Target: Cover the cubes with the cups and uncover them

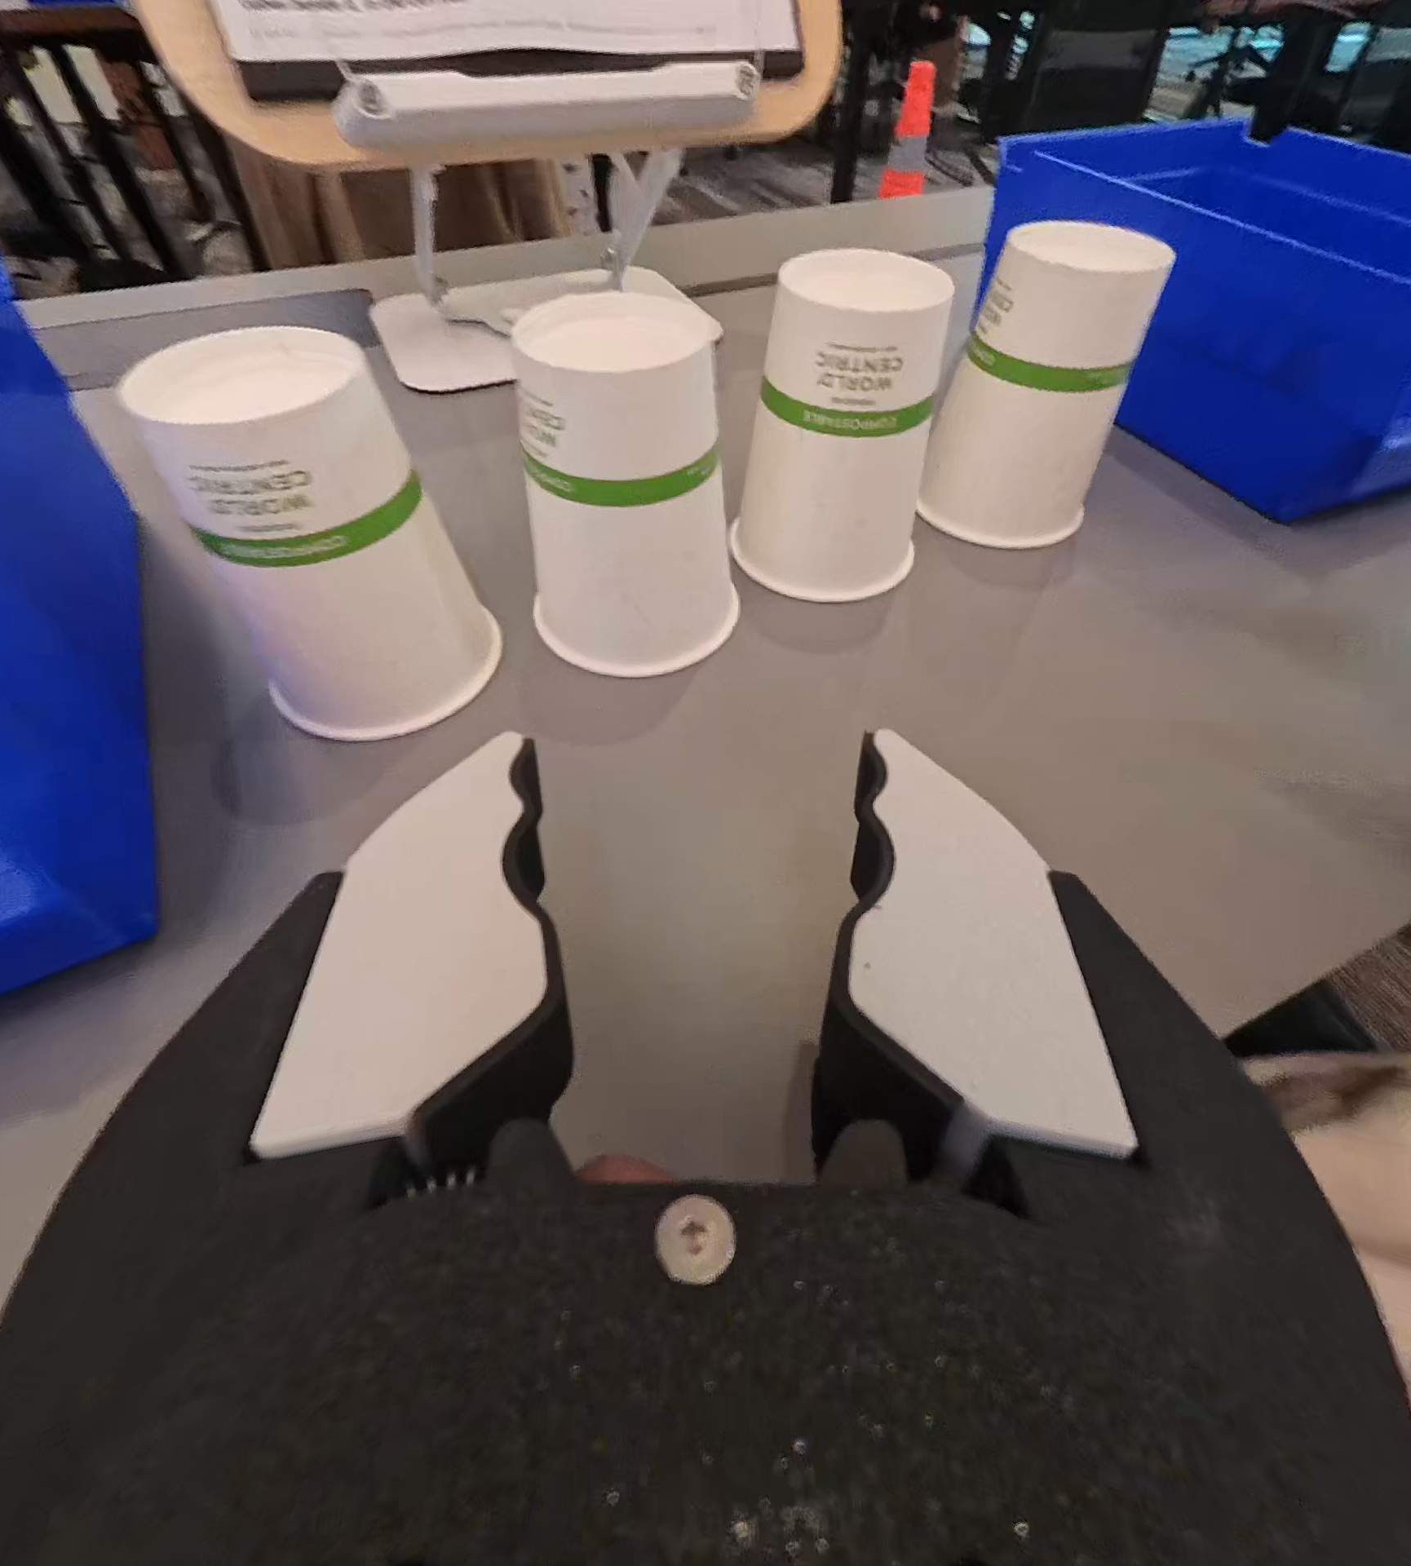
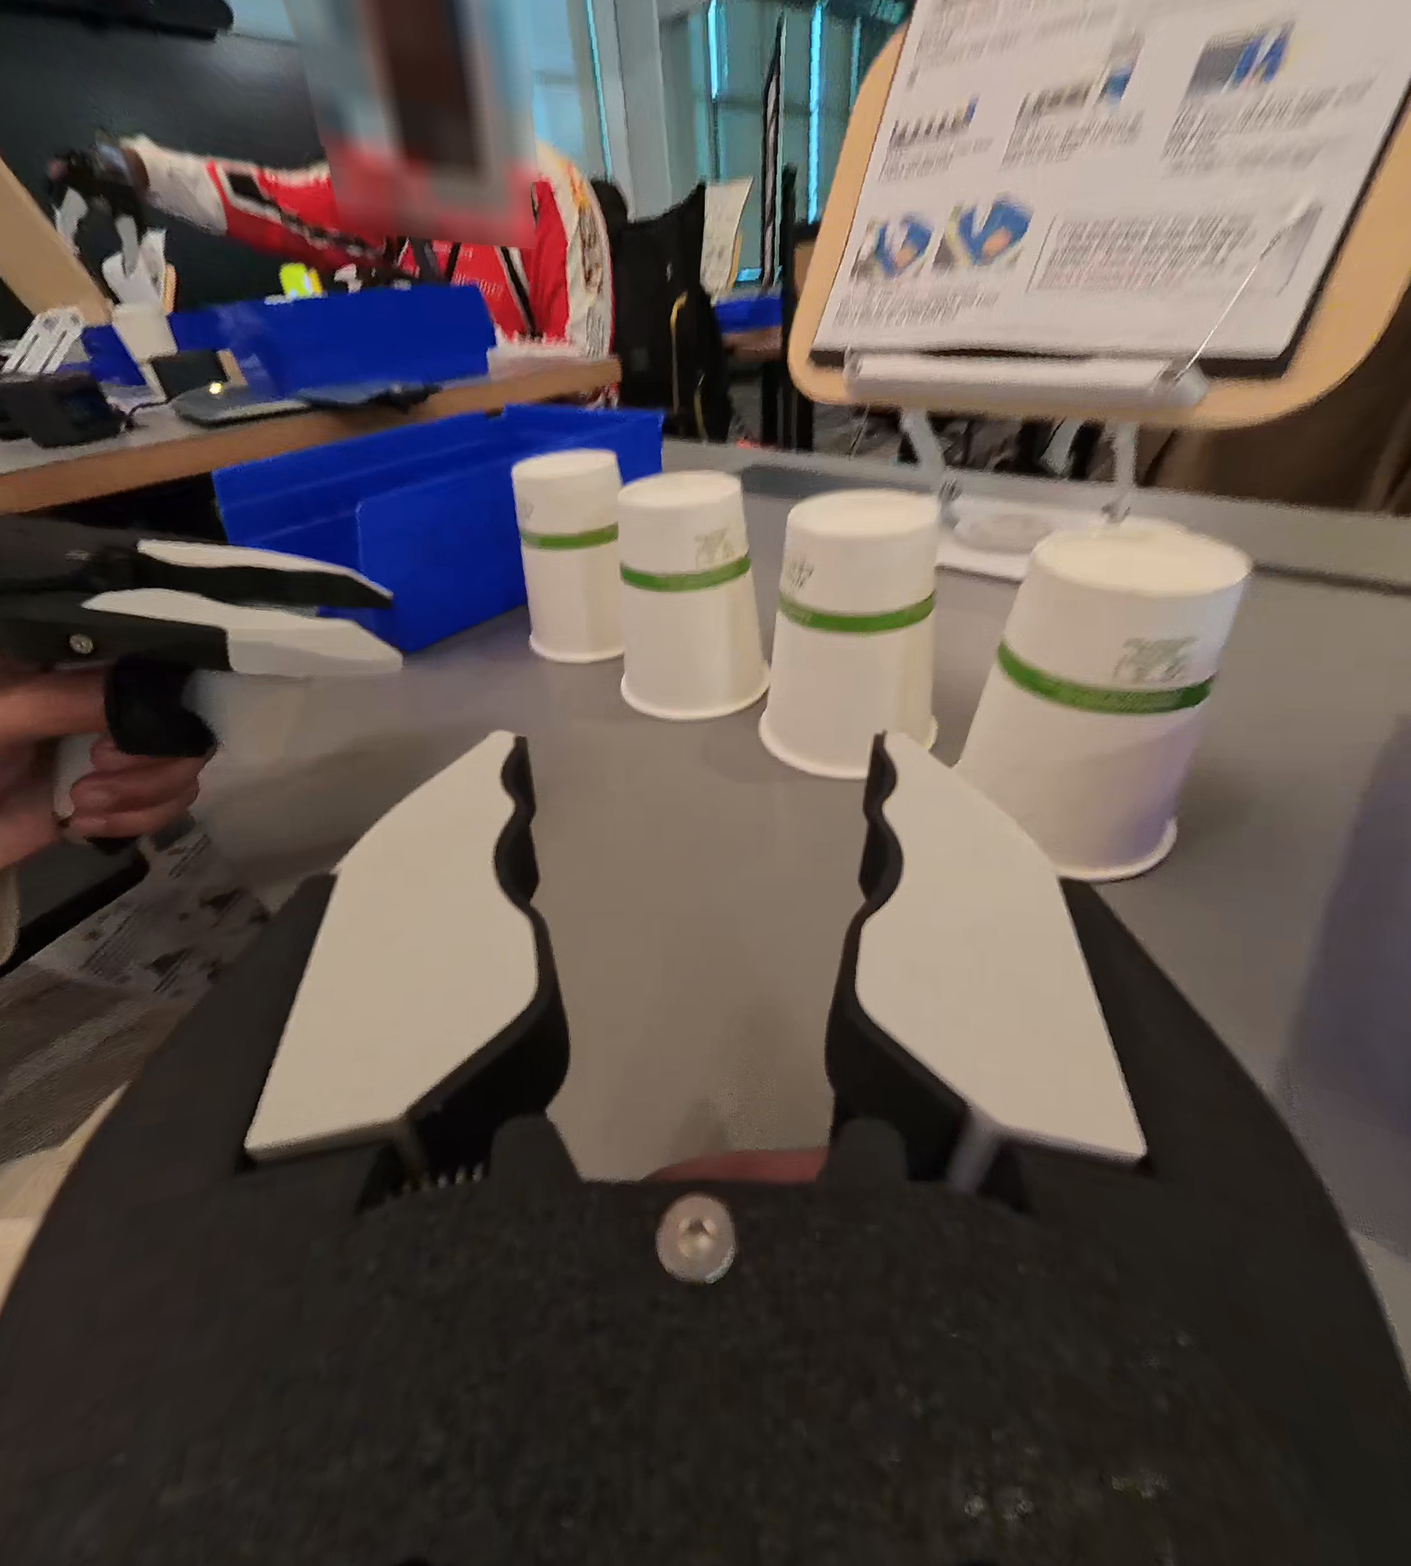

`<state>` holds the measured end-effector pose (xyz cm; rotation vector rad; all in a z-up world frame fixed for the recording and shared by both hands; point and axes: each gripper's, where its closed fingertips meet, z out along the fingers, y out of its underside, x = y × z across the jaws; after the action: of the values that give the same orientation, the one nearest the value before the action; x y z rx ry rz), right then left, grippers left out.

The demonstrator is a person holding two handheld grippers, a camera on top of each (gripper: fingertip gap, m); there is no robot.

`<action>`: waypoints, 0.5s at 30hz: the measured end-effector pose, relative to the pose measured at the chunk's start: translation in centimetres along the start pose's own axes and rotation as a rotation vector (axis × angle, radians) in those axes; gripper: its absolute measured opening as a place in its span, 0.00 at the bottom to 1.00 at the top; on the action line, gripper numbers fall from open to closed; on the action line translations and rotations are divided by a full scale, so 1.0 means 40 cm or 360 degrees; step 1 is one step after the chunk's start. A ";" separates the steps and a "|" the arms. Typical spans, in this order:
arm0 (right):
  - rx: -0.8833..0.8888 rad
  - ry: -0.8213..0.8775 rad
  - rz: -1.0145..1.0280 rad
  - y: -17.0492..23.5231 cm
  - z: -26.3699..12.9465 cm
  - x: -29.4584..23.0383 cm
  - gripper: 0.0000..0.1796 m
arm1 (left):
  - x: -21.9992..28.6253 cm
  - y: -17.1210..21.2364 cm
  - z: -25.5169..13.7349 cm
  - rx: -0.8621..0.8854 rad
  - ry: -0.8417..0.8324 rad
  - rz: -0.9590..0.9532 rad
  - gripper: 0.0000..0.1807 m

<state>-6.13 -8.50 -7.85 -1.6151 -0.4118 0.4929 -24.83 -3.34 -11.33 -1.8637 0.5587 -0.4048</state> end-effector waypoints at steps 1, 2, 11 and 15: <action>0.0020 0.0020 -0.0015 -0.009 -0.007 0.004 0.42 | -0.018 0.001 -0.006 0.0008 -0.0065 -0.0027 0.39; 0.0008 0.0028 -0.0012 -0.008 -0.011 0.009 0.43 | -0.032 0.003 -0.013 0.0023 -0.0106 -0.0061 0.39; -0.0066 0.0057 0.0027 0.035 0.009 0.031 0.44 | -0.064 0.013 -0.023 0.0041 -0.0116 -0.0120 0.37; -0.0094 0.0072 0.0007 0.047 0.015 0.036 0.45 | -0.060 0.020 -0.019 0.0009 -0.0108 -0.0103 0.37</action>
<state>-5.28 -7.39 -9.85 -1.6817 -0.3921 0.4505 -27.35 -2.84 -11.85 -1.8862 0.4518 -0.3837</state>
